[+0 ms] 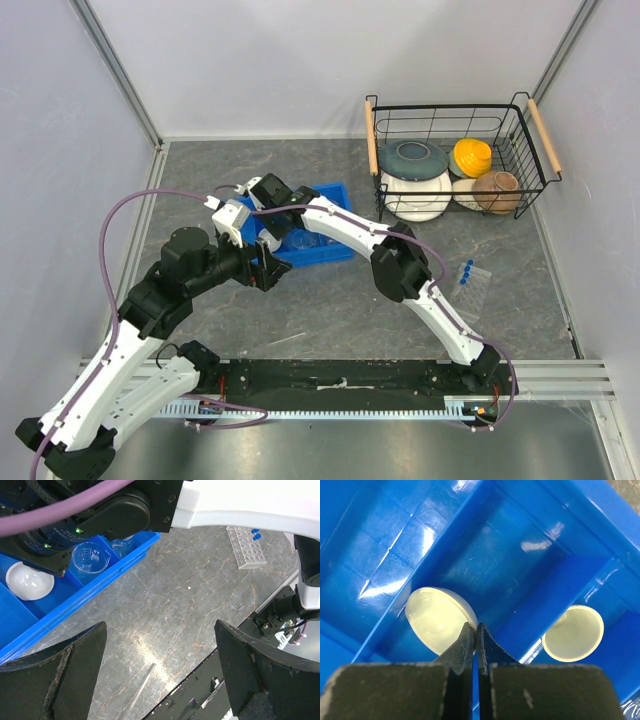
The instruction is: Organize the chemistry lab equipment
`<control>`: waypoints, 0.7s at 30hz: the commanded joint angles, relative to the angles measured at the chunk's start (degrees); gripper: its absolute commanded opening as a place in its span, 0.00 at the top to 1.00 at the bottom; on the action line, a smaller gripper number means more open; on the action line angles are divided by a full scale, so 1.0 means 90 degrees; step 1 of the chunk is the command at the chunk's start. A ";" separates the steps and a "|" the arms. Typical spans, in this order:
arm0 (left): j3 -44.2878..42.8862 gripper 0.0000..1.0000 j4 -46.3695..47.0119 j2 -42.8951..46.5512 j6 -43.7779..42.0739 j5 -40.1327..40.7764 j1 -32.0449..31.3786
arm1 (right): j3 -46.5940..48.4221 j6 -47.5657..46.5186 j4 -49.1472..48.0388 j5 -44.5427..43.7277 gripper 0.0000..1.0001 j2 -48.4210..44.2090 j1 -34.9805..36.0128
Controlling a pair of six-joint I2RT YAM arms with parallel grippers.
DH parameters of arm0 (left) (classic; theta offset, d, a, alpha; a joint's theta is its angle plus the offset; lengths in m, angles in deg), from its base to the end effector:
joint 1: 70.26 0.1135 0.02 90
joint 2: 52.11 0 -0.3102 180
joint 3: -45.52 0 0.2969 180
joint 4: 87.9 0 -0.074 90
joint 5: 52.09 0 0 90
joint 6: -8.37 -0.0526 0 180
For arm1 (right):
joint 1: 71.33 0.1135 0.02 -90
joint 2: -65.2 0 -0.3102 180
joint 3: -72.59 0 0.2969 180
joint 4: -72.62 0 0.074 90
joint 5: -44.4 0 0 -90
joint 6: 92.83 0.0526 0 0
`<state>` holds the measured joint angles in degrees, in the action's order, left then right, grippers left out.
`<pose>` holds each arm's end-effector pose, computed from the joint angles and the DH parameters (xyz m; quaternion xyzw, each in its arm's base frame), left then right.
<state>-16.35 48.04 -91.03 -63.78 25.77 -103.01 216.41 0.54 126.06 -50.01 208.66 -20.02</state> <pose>0.1362 -0.1008 0.3790 0.1656 0.8054 -0.3192 0.4712 0.4045 0.4986 0.1990 -0.3739 0.8710 0.1129 0.2978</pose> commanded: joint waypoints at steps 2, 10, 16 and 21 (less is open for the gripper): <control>0.0023 0.06 0.0251 -0.0031 -0.0049 0.0011 -0.0003 | 0.0365 -0.1038 0.0445 0.0128 1.00 0.0222 0.0139; 0.0013 0.06 0.0251 -0.0070 -0.0049 0.0001 -0.0003 | 0.0335 -0.1156 0.0465 -0.0184 0.78 0.0242 0.0188; 0.0023 0.06 0.0231 -0.0100 -0.0059 -0.0008 -0.0003 | 0.0365 -0.1059 0.0358 -0.0457 0.63 0.0271 0.0188; 0.0013 0.06 0.0241 -0.0110 -0.0069 0.0011 -0.0003 | 0.0335 -0.0961 0.0036 -0.0877 0.61 0.0164 0.0188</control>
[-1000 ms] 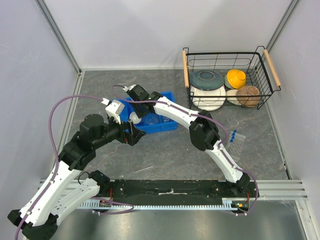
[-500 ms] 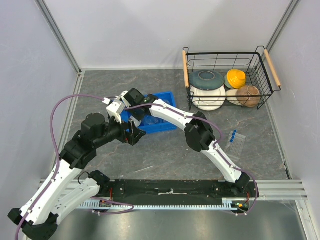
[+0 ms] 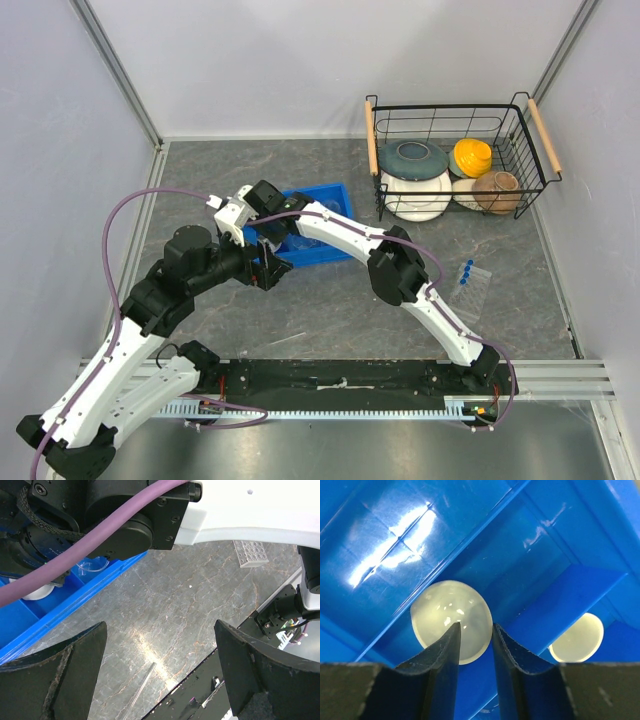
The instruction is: Organize the chemistry lab equipment
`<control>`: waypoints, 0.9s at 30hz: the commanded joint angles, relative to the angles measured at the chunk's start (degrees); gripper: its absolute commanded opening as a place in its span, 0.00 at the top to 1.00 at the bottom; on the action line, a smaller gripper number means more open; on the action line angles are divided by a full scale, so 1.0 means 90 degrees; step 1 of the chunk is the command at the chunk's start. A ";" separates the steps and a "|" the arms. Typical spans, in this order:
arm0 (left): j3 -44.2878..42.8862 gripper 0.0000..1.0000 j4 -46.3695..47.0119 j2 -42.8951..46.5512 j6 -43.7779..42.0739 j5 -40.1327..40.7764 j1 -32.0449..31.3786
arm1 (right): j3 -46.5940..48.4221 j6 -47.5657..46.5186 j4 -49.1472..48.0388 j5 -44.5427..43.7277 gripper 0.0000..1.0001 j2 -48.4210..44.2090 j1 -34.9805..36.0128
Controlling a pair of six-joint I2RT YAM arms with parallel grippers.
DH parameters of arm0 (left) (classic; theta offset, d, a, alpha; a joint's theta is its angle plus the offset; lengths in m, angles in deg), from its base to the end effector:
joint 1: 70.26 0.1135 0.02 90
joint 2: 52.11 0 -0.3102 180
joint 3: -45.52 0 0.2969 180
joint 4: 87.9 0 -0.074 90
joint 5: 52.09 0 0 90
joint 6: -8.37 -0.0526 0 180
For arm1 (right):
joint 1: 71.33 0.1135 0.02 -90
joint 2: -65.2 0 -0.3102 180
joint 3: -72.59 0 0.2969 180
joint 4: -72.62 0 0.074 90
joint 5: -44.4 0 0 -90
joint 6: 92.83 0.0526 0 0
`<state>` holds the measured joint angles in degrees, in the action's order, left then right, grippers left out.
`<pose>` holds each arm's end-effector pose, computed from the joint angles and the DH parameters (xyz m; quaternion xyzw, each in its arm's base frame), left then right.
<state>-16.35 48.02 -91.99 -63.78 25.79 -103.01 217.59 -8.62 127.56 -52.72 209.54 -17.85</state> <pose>0.1399 -0.1031 0.3764 0.1654 0.8102 -0.3165 0.4647 0.3876 0.5125 0.1953 -0.4532 0.8351 0.0697 0.3039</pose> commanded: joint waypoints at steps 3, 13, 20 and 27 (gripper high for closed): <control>0.0023 0.06 0.0234 -0.0003 -0.0059 0.0009 -0.0003 | 0.0340 0.0037 -0.0415 -0.0966 0.60 -0.0031 -0.0053; 0.0023 0.06 0.0214 0.0007 -0.0069 0.0048 -0.0003 | -0.0635 0.0125 -0.1937 -0.2480 0.58 -0.1192 -0.0053; 0.0023 0.06 0.0234 -0.0012 -0.0108 0.0038 -0.0003 | -0.0937 0.0476 -0.1988 -0.3691 0.48 -0.1875 -0.0072; -0.0541 0.09 -0.0486 -0.0812 -0.0770 -0.0293 -0.0013 | -0.1709 0.1257 -0.1208 -0.4541 0.41 -0.3057 -0.0238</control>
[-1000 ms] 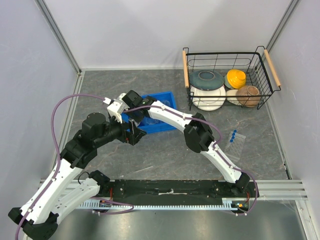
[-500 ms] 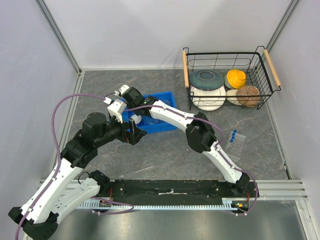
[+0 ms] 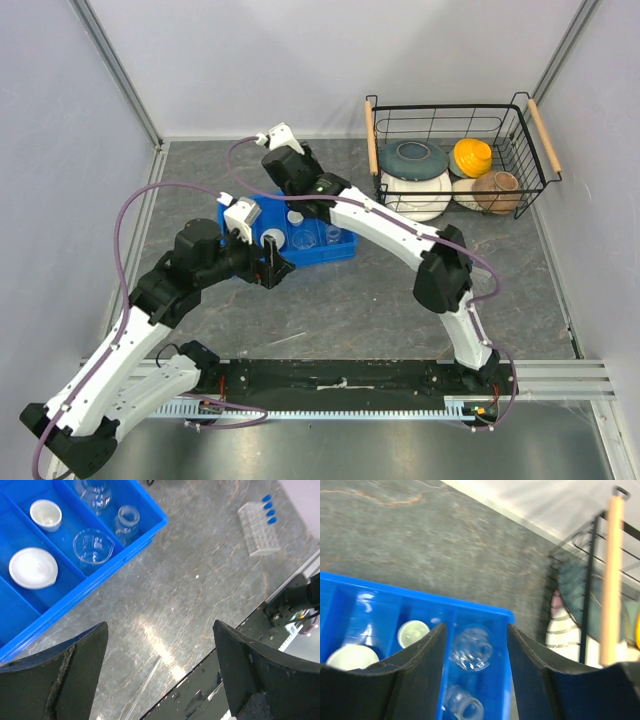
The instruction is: Organize the chemistry lab equipment
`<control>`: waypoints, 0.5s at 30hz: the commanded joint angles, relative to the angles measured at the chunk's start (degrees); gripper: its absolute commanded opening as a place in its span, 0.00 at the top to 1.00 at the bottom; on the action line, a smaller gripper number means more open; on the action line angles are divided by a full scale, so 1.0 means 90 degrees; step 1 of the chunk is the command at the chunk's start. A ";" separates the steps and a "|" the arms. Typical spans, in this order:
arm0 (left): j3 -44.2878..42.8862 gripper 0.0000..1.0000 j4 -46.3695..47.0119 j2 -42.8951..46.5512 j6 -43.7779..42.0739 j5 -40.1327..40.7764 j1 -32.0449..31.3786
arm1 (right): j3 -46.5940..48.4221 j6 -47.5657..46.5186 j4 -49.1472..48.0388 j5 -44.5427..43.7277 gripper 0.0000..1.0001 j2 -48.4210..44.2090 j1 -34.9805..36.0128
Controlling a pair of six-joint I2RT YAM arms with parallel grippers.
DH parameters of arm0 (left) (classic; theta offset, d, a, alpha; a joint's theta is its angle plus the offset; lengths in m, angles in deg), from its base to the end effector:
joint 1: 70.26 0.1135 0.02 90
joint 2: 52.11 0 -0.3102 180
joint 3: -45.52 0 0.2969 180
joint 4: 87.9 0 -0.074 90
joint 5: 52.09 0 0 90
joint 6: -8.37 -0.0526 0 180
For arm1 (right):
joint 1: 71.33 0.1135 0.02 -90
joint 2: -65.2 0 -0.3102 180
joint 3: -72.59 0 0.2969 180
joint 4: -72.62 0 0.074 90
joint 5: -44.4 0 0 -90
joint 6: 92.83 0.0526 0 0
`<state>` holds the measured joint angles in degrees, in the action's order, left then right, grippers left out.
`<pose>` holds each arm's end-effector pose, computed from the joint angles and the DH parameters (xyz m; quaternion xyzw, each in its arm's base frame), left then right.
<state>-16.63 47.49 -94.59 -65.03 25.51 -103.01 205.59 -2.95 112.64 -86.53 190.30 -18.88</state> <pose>0.1490 -0.1093 0.3701 0.1752 0.8217 -0.3059 0.4478 0.3862 0.4458 0.3476 -0.2114 0.8100 -0.0747 0.5418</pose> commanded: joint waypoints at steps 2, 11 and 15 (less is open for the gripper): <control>-0.0677 0.10 -0.0645 -0.0953 -0.0780 -0.0331 -0.0023 | -0.0823 0.0929 0.0832 -0.0862 0.41 -0.1435 -0.0153; -0.0941 0.08 -0.1122 -0.1694 -0.1151 0.0008 -0.0471 | -0.2922 0.1780 0.1731 -0.0268 0.37 -0.3681 -0.0153; -0.1010 0.08 -0.1407 -0.2320 -0.1258 0.1122 -0.1291 | -0.3656 0.1956 0.1917 0.0649 0.36 -0.4562 -0.0144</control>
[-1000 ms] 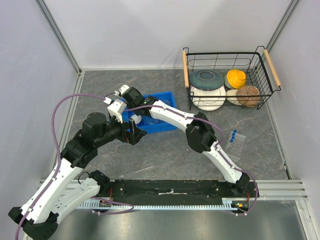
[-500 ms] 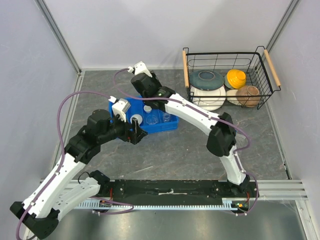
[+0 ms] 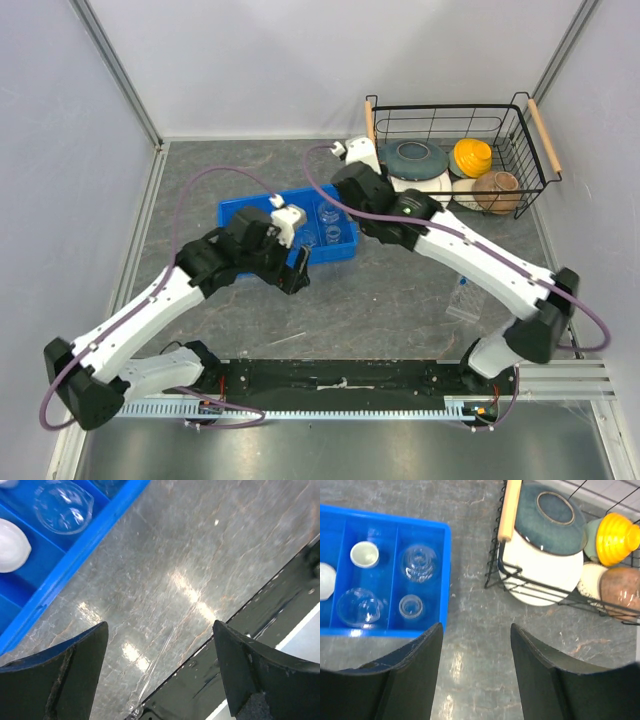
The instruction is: Organize the chemistry lab equipment
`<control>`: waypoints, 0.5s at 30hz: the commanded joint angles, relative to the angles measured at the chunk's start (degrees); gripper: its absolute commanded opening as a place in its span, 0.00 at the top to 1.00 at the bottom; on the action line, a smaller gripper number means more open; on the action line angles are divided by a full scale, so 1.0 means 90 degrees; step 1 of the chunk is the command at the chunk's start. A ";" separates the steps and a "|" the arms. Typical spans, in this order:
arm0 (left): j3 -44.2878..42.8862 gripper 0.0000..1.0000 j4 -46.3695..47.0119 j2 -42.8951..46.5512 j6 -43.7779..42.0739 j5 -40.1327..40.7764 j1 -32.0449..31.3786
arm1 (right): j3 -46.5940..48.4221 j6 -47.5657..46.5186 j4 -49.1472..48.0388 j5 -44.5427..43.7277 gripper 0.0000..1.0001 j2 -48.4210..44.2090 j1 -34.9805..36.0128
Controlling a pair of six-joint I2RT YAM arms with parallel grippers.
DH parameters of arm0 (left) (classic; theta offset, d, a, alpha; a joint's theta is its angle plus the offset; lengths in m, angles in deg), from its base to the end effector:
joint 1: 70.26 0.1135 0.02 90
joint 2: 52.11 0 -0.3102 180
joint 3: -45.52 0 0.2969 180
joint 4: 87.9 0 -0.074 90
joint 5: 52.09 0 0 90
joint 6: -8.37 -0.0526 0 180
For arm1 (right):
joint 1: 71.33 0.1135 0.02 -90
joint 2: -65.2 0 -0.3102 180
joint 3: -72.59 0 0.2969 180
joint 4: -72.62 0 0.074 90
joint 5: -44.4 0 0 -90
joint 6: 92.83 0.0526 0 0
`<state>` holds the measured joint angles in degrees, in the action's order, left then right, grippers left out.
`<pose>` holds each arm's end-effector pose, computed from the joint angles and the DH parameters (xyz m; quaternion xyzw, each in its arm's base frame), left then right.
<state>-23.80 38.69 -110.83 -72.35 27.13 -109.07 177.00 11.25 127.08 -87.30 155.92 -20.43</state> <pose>0.1832 -0.1599 0.3478 0.2689 0.8726 -0.2410 0.3288 0.2783 0.2869 0.4200 -0.1277 0.8529 -0.0639 0.5021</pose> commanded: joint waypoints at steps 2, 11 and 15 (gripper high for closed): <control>-0.0184 0.08 -0.0564 -0.0721 -0.0581 0.1459 -0.1126 | -0.0830 0.0436 0.0497 0.1233 0.36 -0.1172 0.0058; 0.0070 0.10 -0.0848 -0.1610 -0.0865 0.2301 -0.2406 | -0.2004 0.0749 0.0712 0.1731 0.36 -0.2725 0.0136; -0.0144 0.10 -0.1082 -0.1844 -0.0777 0.2526 -0.2758 | -0.2258 0.0778 0.0732 0.1908 0.35 -0.3038 0.0175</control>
<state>-23.04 31.39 -126.07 -77.44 45.62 -131.58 158.44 16.69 133.75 -72.74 131.24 -19.34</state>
